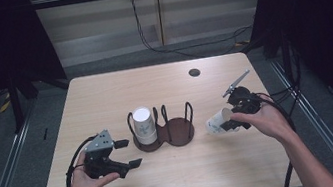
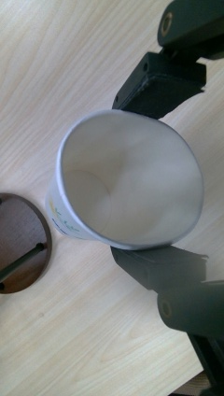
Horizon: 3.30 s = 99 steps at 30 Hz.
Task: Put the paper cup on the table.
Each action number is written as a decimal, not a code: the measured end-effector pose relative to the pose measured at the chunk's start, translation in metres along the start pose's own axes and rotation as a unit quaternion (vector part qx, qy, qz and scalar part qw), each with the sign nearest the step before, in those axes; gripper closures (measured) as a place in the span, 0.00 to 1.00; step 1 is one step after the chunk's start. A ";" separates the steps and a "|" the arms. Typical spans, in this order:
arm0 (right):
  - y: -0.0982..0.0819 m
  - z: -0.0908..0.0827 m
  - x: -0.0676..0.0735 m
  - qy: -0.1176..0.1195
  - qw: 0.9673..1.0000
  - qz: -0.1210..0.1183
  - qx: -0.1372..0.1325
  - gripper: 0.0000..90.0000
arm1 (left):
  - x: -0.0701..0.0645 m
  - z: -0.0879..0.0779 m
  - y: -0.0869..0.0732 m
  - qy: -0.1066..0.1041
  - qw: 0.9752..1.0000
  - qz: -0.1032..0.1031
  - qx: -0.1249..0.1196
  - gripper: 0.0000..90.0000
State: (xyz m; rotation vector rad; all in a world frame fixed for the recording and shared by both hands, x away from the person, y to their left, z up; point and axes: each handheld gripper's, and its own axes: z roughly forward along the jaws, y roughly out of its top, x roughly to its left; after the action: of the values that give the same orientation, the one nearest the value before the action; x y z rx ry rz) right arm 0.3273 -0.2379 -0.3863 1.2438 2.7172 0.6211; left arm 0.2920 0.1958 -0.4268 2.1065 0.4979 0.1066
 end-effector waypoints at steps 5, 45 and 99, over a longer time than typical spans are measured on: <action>0.009 0.007 -0.002 -0.007 1.000 -0.003 0.021 0.34 | 0.000 0.000 -0.001 0.002 1.000 0.000 0.003 0.21; 0.038 0.041 -0.022 -0.065 0.993 0.000 0.098 0.25 | 0.009 -0.008 -0.005 0.018 1.000 -0.006 0.001 0.21; 0.003 -0.002 -0.001 -0.030 0.977 0.059 -0.204 0.15 | 0.008 -0.008 -0.005 0.020 1.000 -0.003 0.001 0.22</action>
State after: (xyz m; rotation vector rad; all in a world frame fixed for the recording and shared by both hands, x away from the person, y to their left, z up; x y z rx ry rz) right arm 0.3300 -0.2376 -0.3834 1.2892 2.3145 1.0698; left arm 0.2959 0.2075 -0.4278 2.1080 0.5275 0.1451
